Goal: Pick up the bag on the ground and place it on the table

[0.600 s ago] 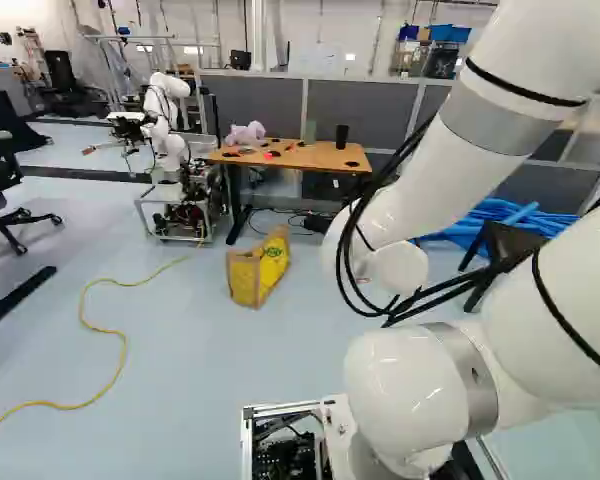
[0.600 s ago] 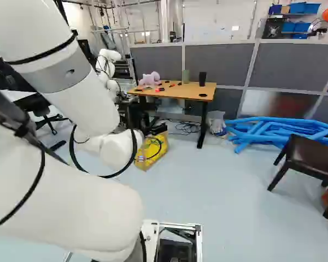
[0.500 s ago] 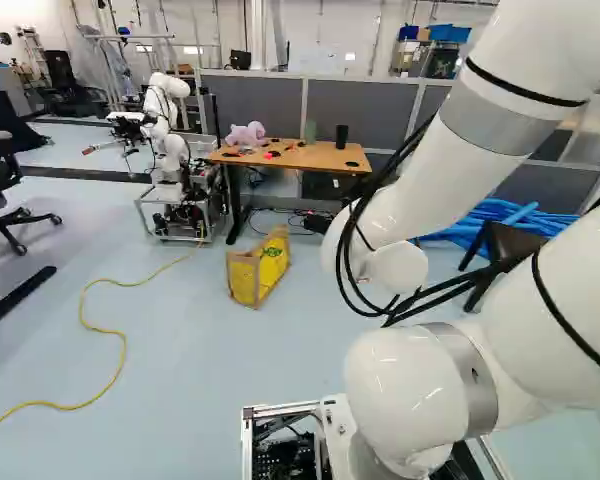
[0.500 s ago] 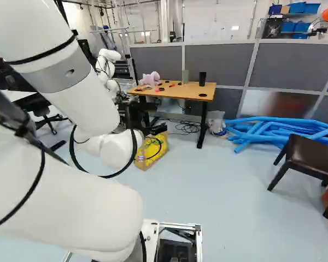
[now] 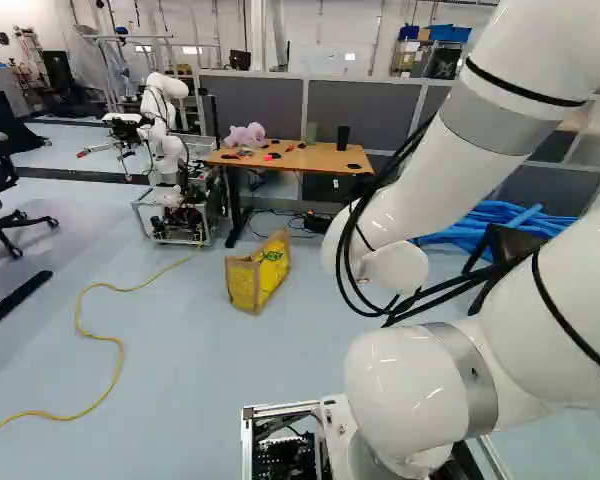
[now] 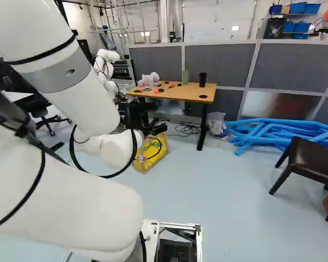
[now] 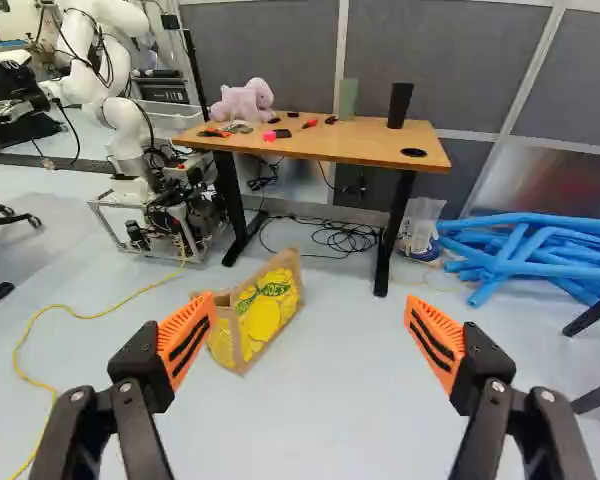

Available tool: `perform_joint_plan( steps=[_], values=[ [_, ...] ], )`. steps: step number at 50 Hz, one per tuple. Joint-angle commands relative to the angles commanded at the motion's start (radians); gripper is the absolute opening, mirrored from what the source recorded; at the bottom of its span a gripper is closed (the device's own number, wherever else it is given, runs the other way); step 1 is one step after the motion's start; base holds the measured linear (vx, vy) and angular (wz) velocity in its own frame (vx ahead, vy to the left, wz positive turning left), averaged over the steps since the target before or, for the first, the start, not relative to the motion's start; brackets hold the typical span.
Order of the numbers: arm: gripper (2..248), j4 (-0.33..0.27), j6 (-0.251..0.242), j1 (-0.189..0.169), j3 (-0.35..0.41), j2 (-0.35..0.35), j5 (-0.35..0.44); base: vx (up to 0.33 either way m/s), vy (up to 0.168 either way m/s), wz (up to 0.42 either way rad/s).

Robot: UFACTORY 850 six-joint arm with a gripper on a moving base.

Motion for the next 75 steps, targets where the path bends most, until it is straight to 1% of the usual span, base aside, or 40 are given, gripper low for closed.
perform_joint_plan(
  steps=[41,75],
  values=[
    [247,0.0,0.0,0.0,0.0,0.0,0.0,0.143,0.003,-0.004],
    [247,0.0,0.0,0.0,0.0,0.0,0.0,0.144,0.044,0.197]
  ],
)
